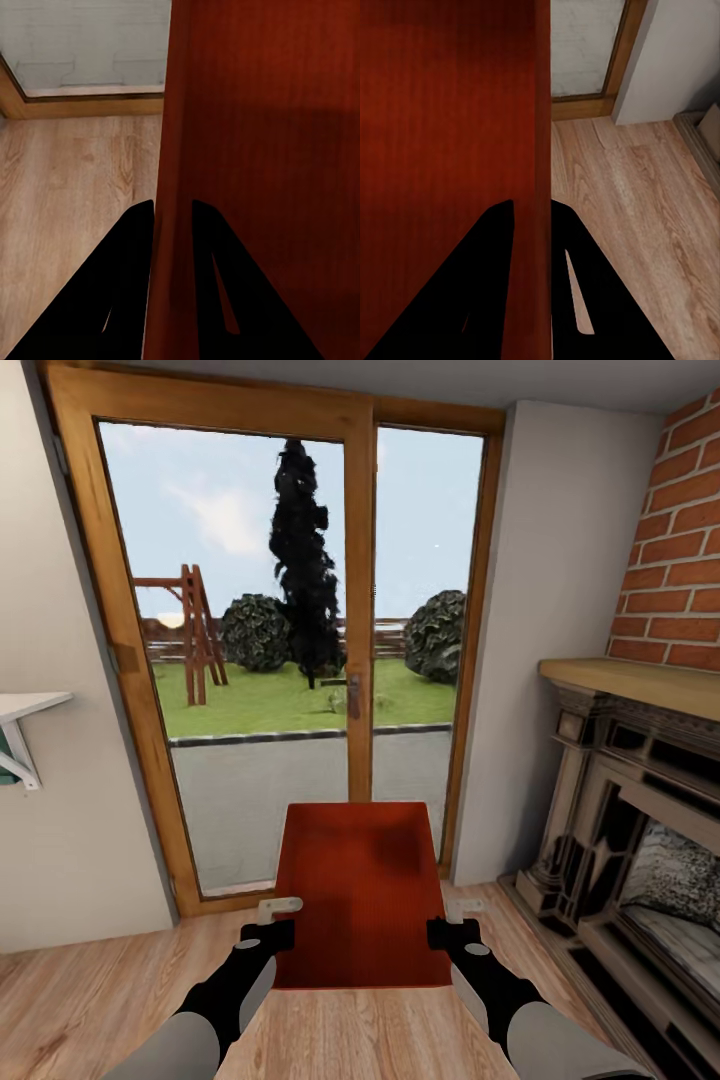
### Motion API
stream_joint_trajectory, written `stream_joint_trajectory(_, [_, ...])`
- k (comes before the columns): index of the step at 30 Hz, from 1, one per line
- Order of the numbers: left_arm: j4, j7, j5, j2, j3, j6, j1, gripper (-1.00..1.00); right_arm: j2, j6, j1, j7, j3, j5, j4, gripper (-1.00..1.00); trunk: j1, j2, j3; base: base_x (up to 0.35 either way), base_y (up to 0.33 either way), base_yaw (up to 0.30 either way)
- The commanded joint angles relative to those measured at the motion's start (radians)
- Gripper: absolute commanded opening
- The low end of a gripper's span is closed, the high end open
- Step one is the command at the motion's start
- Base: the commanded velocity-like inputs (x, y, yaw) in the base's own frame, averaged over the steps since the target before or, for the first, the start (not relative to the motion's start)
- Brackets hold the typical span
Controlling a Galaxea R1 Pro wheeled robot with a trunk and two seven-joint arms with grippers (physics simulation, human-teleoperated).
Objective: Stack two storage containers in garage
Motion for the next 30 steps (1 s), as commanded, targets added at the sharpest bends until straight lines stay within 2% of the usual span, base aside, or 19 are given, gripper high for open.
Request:
stream_joint_trajectory(1, [-0.005,0.010,-0.018,-0.001,0.020,0.007,0.000,-1.00,0.002,-0.002,0.000,-0.007,0.000,-0.009,0.002,-1.00,0.000,-0.001,0.000,0.000,-0.014,0.000])
stream_joint_trajectory(21, [-0.005,0.009,-0.004,-0.001,0.020,0.007,0.000,-1.00,0.002,-0.002,0.000,-0.007,0.000,-0.009,0.002,-1.00,0.000,-0.001,0.000,0.000,0.000,0.000])
stream_joint_trajectory(30, [-0.005,0.009,0.003,0.001,0.020,0.006,0.000,-1.00,0.003,-0.002,0.000,-0.007,0.000,-0.009,0.002,-1.00,0.000,-0.001,0.000,0.000,-0.226,0.000])
